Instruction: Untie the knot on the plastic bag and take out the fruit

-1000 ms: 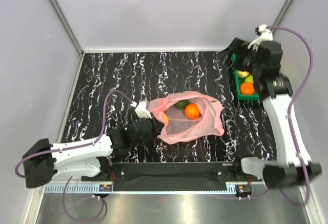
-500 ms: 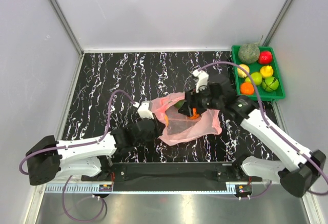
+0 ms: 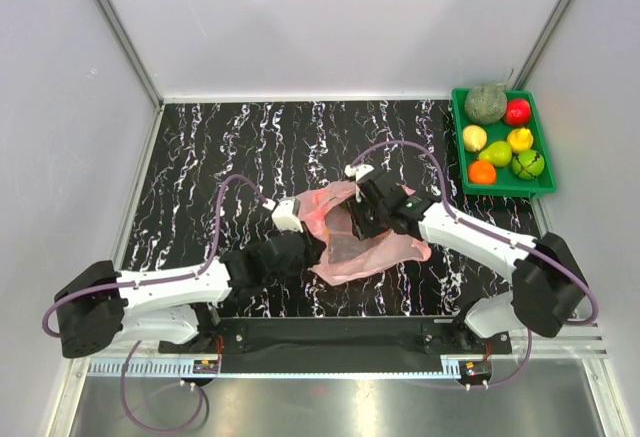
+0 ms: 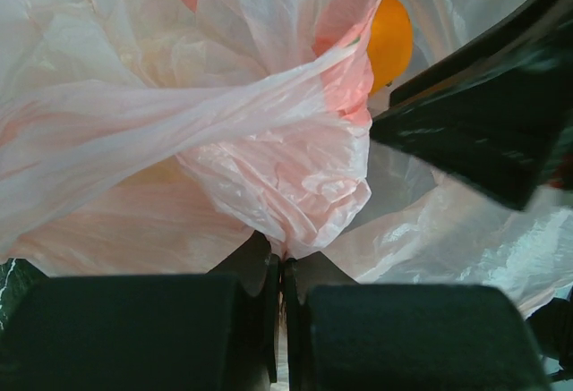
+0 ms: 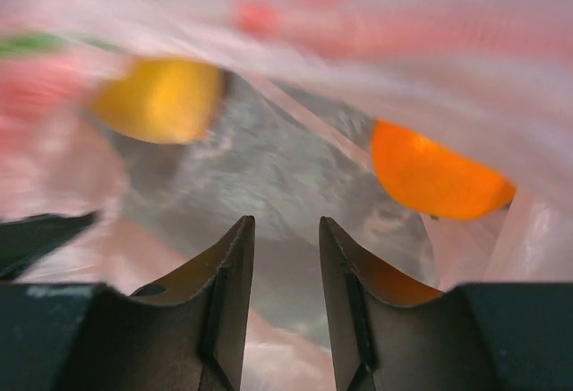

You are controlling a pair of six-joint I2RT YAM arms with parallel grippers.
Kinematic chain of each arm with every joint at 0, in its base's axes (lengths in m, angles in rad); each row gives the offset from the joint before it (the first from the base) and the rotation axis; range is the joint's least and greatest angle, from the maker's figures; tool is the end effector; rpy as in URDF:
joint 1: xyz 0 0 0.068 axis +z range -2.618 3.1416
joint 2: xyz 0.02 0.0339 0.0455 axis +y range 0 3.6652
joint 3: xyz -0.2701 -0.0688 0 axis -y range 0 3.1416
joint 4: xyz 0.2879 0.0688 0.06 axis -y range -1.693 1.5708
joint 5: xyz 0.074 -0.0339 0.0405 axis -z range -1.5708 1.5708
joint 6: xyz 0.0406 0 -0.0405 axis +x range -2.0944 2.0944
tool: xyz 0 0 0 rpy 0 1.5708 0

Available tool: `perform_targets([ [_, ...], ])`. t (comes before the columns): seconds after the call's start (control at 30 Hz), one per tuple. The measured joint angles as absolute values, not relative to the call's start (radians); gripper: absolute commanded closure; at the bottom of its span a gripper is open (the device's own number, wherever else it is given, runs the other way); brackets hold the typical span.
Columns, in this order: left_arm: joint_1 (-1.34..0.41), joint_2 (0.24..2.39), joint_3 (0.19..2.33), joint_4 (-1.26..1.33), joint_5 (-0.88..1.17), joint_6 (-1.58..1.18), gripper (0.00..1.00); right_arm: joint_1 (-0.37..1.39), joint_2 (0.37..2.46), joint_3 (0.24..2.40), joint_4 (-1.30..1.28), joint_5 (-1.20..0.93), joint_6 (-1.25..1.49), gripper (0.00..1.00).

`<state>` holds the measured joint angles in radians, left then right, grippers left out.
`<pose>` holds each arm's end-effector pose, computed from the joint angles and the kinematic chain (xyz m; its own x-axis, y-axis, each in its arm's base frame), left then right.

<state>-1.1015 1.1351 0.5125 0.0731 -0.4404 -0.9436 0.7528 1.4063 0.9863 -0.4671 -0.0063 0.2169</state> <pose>0.1372 -0.2324 0.1814 -0.6587 -0.3204 -0.6807 0.1857 0.8075 -0.5598 0.2447 0.2296 0.2285 -0.7003 -0.3611 -0.6158 -0.5487 0.8241 0.1407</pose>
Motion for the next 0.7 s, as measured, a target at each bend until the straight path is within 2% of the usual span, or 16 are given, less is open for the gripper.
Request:
perform_targets([
  [0.13, -1.102, 1.155, 0.513, 0.086, -0.435, -0.944, 1.0, 0.761, 1.452, 0.932, -0.471, 0.118, 0.225, 0.56],
  [0.23, -1.102, 1.169, 0.513, 0.097, -0.428, -0.944, 1.0, 0.761, 1.472, 0.921, -0.485, 0.249, 0.24, 0.44],
  [0.27, -1.102, 1.174, 0.513, 0.102, -0.426, -0.943, 1.0, 0.761, 1.475, 0.921, -0.493, 0.287, 0.245, 0.36],
  [0.37, -1.103, 1.188, 0.514, 0.113, -0.419, -0.943, 1.0, 0.762, 1.478, 0.921, -0.497, 0.382, 0.257, 0.24],
  [0.4, -1.103, 1.195, 0.515, 0.116, -0.417, -0.944, 1.0, 0.763, 1.478, 0.921, -0.495, 0.405, 0.258, 0.02],
  [0.7, -1.104, 1.221, 0.525, 0.131, -0.402, -0.943, 1.0, 0.765, 1.51, 0.932, -0.432, 0.49, 0.223, 0.0],
])
